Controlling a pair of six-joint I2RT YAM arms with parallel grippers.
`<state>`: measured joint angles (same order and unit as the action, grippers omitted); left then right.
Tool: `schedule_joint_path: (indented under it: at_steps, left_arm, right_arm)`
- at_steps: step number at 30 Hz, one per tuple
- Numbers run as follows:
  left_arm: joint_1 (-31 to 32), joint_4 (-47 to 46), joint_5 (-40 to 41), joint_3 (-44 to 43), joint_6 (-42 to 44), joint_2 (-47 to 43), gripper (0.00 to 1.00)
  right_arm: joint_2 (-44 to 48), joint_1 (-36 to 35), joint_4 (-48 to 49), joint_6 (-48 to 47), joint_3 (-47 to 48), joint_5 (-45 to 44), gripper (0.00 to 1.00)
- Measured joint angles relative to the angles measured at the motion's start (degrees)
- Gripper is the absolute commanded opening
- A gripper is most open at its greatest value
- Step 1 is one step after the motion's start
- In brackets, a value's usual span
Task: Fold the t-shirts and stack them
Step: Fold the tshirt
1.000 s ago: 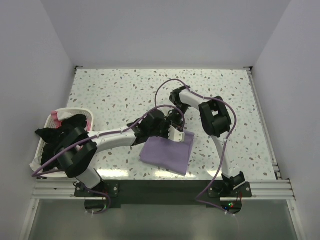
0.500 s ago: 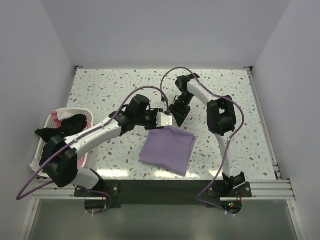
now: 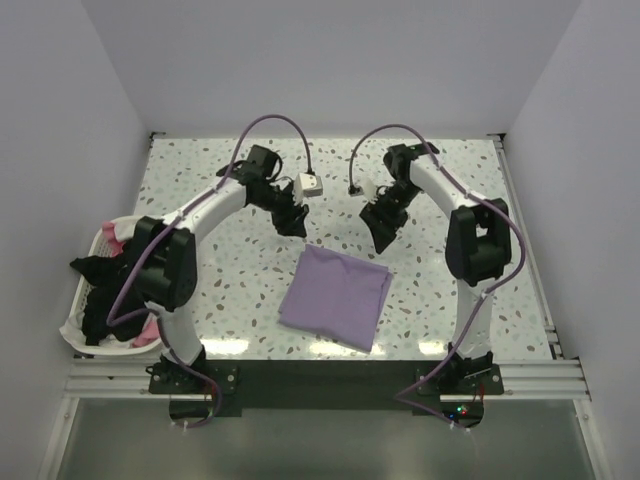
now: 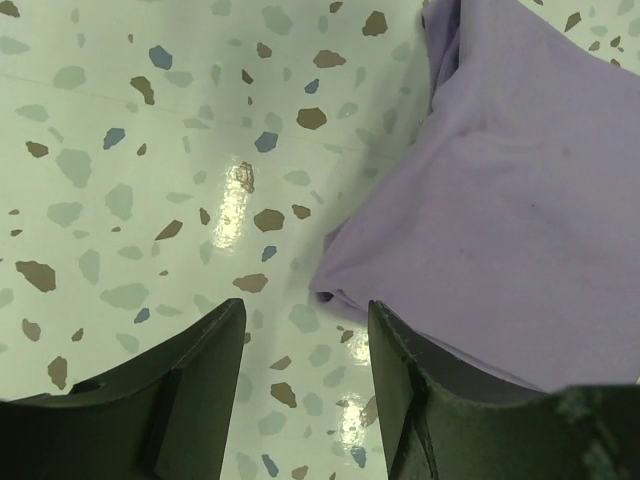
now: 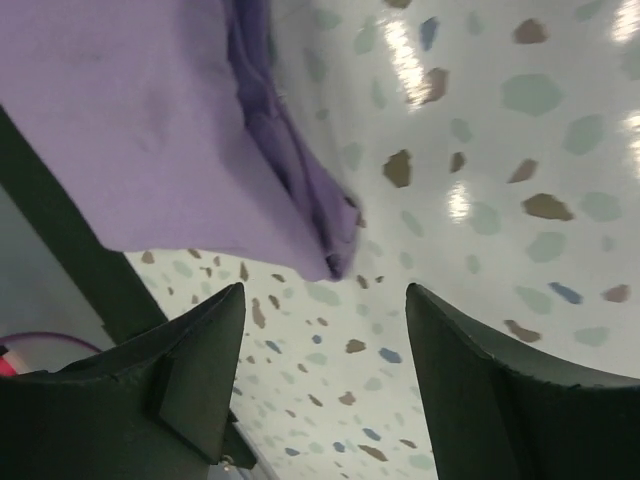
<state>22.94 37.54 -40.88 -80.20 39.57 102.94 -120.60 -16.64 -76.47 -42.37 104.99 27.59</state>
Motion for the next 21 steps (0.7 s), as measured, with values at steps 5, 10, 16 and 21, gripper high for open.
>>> schedule_joint_path:
  at_steps: [5, 10, 16, 21]
  left_arm:
    - [-1.8, 5.9, -3.5, -5.4, 1.8, 7.5, 0.58]
    - [-1.4, 7.1, -4.5, -5.6, 1.5, 10.7, 0.58]
    - [-1.4, 6.6, -4.8, -6.3, 0.9, 12.8, 0.59]
    - [-1.2, 6.3, -4.7, -6.6, 0.2, 14.8, 0.61]
  right_arm:
    - [1.8, -0.8, -0.4, -0.3, -7.7, 2.9, 0.68]
    - [3.0, -0.8, 0.9, -0.8, -15.4, 3.7, 0.68]
    - [4.6, -0.8, 2.8, -0.9, -18.8, 4.4, 0.66]
    - [4.6, -1.0, 6.1, -0.2, -19.4, 4.4, 0.66]
